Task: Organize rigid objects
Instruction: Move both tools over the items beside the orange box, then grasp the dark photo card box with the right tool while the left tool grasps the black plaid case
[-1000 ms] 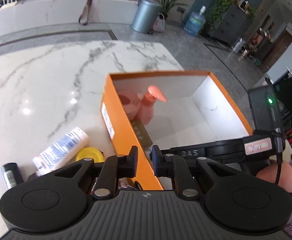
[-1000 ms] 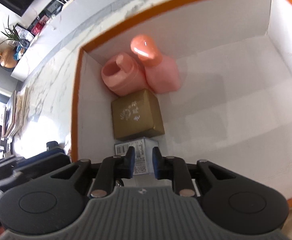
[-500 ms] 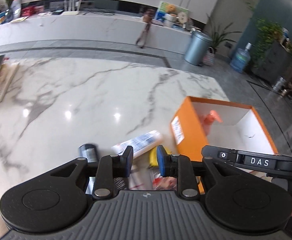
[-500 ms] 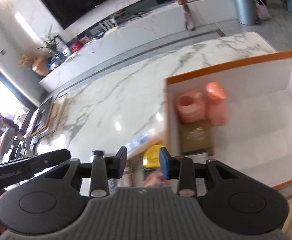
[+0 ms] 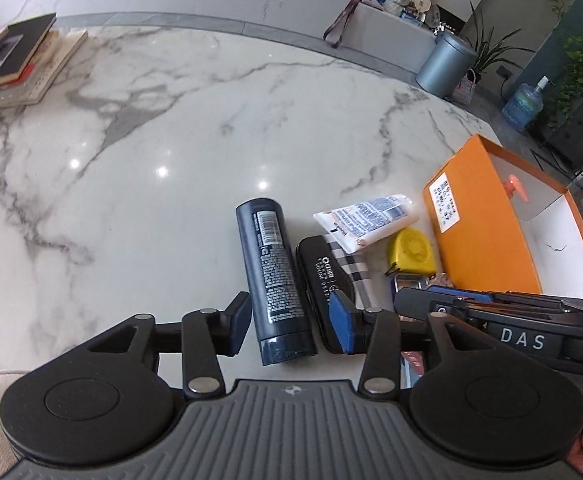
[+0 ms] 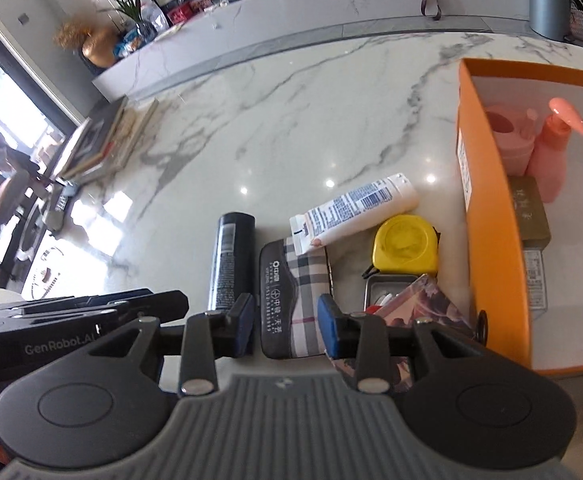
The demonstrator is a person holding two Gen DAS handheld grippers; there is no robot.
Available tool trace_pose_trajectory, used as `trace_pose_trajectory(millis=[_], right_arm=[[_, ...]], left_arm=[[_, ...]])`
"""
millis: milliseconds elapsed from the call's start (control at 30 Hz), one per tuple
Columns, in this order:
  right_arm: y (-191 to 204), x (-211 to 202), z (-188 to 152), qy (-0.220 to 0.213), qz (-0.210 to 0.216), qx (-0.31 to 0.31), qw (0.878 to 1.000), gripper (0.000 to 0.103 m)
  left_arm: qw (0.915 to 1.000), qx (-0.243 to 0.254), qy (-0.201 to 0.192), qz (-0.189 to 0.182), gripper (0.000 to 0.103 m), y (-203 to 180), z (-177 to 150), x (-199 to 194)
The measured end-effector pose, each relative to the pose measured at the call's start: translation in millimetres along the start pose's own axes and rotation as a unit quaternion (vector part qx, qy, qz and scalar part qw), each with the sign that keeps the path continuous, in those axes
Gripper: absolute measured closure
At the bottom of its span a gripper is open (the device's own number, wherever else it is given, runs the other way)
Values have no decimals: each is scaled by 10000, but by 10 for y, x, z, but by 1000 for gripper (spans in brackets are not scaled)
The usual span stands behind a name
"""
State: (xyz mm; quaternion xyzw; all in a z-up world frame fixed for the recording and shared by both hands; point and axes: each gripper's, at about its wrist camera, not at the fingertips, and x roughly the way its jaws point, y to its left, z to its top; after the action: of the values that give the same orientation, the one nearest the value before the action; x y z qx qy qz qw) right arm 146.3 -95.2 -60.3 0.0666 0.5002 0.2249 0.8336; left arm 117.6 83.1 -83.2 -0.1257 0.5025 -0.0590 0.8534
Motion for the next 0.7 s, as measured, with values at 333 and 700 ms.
trace_pose_trajectory(millis=[333,700], right_arm=[[-70,-135,-95,195,-785,217,9965,65],[-593,-211,-405,-5,-1412,2170,9659,47]], left_arm=[[9961,350,284,-757,53,-227,27,193],[9883,862,521,-1145,69,-450,-8,378]])
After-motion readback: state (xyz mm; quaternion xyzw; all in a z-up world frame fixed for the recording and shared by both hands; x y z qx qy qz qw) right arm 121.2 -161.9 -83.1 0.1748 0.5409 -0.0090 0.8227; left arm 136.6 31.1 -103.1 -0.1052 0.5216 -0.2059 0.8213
